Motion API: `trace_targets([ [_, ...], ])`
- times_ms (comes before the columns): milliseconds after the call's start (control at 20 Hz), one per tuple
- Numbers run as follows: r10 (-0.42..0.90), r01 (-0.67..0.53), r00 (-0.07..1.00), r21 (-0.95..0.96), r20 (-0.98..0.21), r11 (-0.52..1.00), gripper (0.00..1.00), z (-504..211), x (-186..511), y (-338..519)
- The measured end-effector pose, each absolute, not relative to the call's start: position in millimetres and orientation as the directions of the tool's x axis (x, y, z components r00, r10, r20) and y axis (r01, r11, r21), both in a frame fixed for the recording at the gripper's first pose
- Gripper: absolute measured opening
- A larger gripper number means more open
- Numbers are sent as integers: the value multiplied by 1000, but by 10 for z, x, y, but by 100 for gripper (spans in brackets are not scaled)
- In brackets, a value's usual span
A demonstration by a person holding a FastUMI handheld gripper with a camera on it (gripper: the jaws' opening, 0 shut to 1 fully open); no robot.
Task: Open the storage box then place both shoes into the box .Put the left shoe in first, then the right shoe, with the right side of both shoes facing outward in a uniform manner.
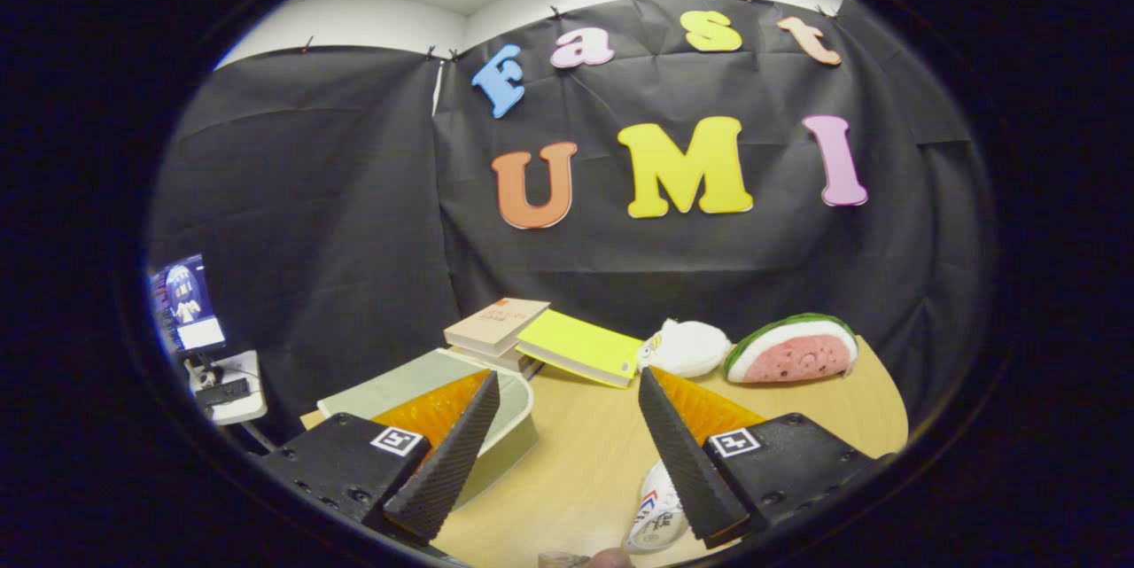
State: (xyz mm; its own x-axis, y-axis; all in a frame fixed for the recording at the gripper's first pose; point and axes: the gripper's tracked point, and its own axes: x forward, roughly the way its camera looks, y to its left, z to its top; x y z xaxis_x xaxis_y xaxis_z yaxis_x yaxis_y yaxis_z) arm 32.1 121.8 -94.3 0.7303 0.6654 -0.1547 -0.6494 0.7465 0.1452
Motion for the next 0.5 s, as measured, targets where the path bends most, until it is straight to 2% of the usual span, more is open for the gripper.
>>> trace_targets([
  [300,760,-723,606,237,-236,649,100,-1309,46,1679],
  [500,798,-731,533,323,-281,602,100,-1557,-105,2004],
])
